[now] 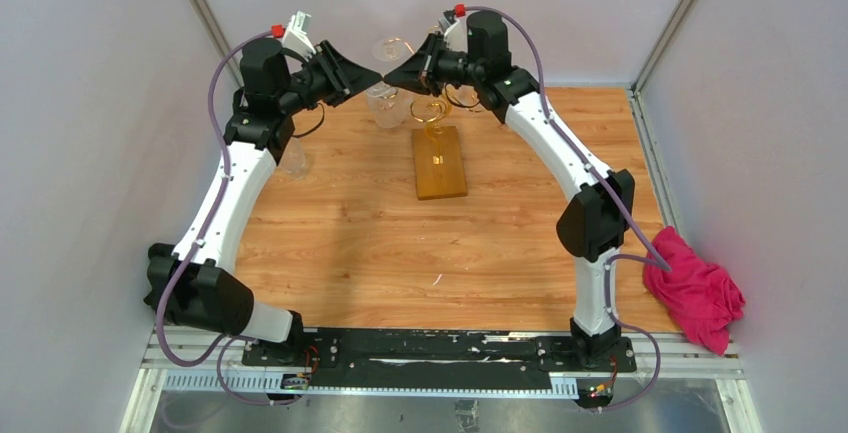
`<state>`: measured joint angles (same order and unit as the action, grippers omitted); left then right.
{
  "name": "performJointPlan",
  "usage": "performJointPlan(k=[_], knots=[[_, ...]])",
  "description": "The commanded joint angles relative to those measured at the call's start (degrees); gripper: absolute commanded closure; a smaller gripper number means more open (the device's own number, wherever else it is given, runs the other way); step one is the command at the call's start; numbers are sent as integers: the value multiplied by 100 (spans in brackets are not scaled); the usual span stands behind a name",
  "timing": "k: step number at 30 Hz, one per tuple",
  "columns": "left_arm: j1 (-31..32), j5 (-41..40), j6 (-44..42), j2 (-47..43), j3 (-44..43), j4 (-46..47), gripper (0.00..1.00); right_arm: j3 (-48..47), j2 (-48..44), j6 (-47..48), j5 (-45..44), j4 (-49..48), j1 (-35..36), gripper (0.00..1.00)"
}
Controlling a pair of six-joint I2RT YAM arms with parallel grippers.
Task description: Turn the mug right side up
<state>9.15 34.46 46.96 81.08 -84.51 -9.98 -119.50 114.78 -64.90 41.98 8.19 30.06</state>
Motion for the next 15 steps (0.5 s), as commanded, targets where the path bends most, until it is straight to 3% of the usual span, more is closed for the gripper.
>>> performJointPlan(k=[1, 10, 15], knots=[[35, 160, 38, 94, -30, 134, 67, -519, 162, 25, 186, -43, 184, 100], [35, 178, -20, 124, -7, 110, 68, -746, 323, 110, 65, 92, 149, 100], [35, 181, -29, 140, 10, 125, 68, -274, 57, 197, -160, -62, 113, 100]])
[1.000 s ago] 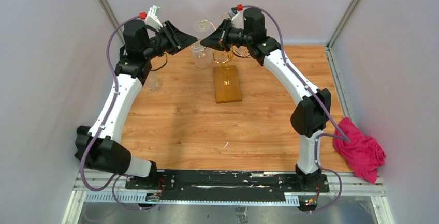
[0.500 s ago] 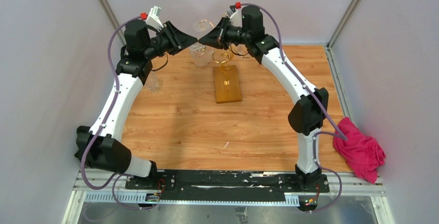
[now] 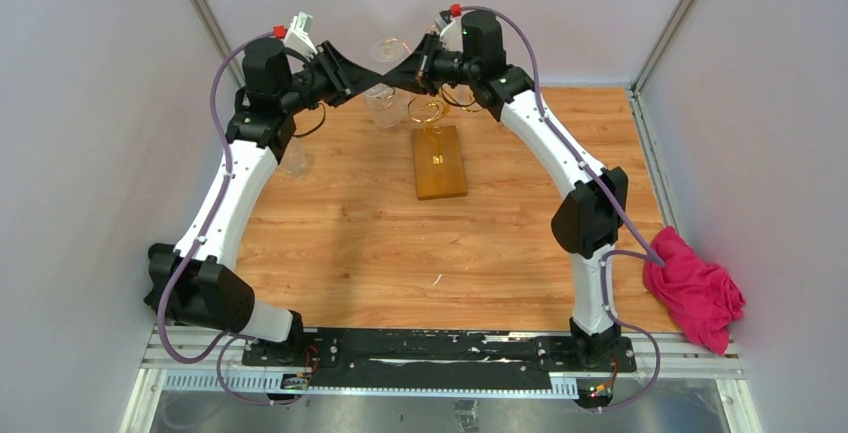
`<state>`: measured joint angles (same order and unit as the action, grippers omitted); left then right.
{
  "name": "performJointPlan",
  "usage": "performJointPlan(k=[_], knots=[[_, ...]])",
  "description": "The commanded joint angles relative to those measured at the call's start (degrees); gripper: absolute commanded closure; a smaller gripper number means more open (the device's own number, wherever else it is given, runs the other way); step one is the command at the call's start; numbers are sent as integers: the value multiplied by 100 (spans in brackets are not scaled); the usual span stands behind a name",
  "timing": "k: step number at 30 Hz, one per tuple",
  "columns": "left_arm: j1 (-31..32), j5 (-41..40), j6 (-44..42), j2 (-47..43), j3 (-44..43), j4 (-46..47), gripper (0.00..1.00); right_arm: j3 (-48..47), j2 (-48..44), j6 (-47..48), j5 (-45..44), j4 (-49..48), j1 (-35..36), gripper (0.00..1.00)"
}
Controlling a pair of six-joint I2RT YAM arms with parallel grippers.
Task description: Turn the mug right side up
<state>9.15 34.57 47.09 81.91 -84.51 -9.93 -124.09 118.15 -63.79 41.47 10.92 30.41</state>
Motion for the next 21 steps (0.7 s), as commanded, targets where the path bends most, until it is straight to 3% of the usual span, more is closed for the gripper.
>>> performJointPlan(k=[1, 21], knots=[[35, 175, -34, 66, 19, 134, 68, 309, -357, 71, -194, -445, 74, 100], [35, 195, 26, 53, 162, 252, 69, 1754, -1327, -87, -1204, -1794, -136, 100]])
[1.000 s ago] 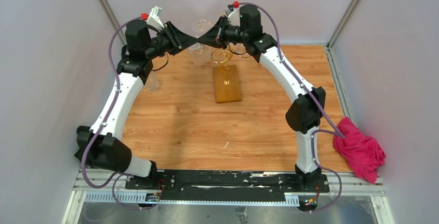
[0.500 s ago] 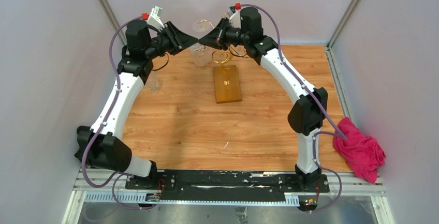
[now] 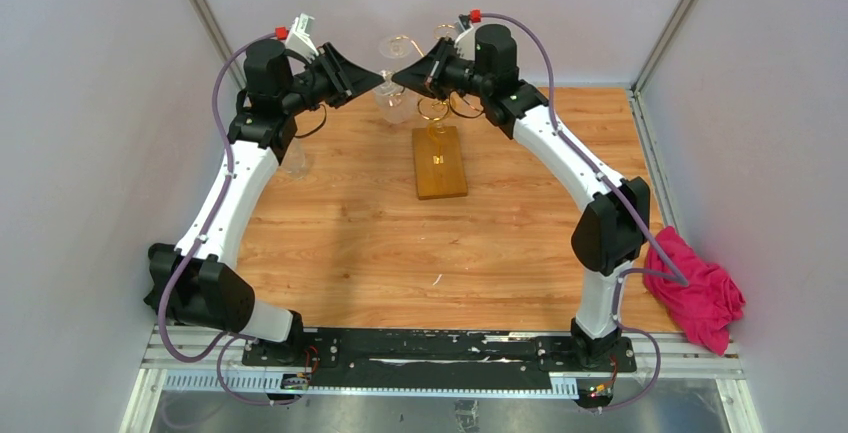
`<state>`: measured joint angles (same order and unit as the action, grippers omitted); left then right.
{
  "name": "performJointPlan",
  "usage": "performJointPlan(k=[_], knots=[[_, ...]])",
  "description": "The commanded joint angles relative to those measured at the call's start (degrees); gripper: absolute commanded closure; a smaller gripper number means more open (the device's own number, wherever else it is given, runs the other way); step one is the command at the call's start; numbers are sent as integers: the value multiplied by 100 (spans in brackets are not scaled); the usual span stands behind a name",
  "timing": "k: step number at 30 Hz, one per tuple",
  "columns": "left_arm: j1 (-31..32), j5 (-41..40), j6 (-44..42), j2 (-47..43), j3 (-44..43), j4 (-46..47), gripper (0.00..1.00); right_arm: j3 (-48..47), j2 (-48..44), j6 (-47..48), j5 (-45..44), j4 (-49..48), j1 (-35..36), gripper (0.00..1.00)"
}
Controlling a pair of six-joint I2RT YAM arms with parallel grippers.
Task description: Turn the mug right side up
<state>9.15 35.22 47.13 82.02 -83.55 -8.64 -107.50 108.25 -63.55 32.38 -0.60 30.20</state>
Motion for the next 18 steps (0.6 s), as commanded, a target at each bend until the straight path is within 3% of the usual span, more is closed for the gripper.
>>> performJointPlan(k=[1, 18], knots=[[35, 126, 16, 42, 72, 126, 69, 87, -347, -105, -308, -643, -119, 100], [35, 151, 59, 112, 87, 194, 69, -198, -207, -70, -268, -204, -102, 100]])
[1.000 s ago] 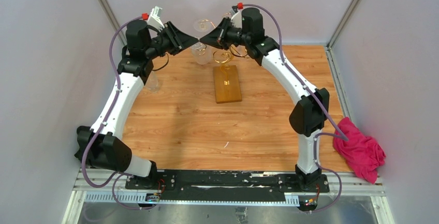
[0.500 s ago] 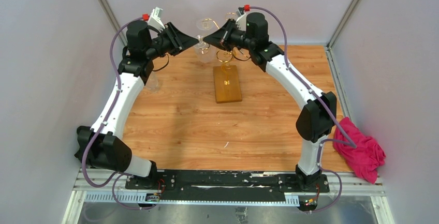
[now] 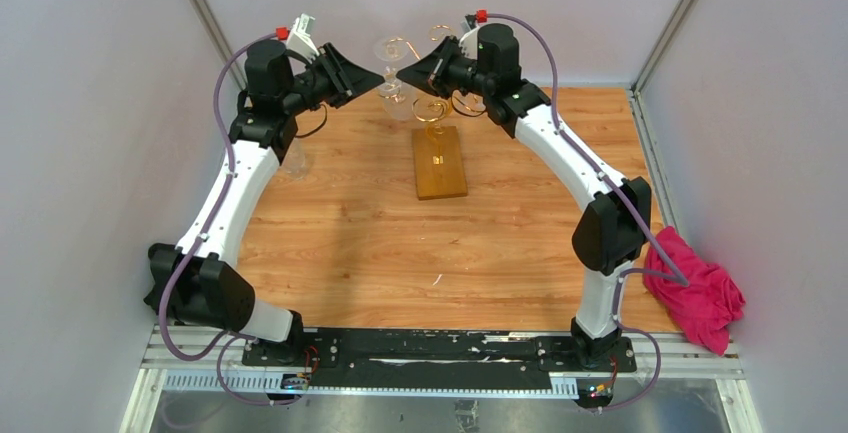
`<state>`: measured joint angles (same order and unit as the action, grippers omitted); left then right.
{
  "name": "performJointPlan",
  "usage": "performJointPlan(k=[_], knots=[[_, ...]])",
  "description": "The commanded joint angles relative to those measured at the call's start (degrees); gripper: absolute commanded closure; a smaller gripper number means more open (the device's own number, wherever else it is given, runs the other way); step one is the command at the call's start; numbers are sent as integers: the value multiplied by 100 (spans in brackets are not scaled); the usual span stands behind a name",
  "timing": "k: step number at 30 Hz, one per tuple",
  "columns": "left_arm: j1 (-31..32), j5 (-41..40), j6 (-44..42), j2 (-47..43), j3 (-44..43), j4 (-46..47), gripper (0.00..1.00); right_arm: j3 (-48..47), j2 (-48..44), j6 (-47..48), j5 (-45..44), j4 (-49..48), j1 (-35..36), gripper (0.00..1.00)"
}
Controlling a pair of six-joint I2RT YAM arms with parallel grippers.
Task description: Turn the mug right side up
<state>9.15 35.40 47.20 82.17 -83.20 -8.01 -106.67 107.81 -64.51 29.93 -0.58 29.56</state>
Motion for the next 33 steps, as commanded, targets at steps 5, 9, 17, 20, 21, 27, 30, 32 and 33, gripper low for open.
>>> performJointPlan(k=[5, 9, 17, 20, 21, 27, 30, 32, 33], knots=[[35, 134, 36, 78, 57, 115, 69, -280, -198, 0, -23, -197, -38, 100], [35, 134, 35, 79, 28, 107, 69, -136, -393, 46, -58, -197, -51, 100], [35, 109, 27, 33, 30, 59, 69, 527, -794, -111, -39, -375, -253, 100], [35, 92, 26, 26, 40, 45, 69, 773, -921, -233, 27, -510, -309, 100], [35, 85, 37, 18, 47, 38, 69, 830, -957, -243, 41, -572, -310, 100], [35, 75, 35, -31, 62, 17, 69, 986, -988, -601, 405, -860, -332, 100], [35, 51, 18, -59, 57, -16, 69, 1117, -1099, -606, 464, -917, -328, 100], [35, 46, 17, -61, 57, -16, 69, 1150, -1140, -590, 551, -945, -328, 100], [35, 46, 25, -61, 56, -16, 69, 1182, -1173, -602, 588, -951, -328, 100]])
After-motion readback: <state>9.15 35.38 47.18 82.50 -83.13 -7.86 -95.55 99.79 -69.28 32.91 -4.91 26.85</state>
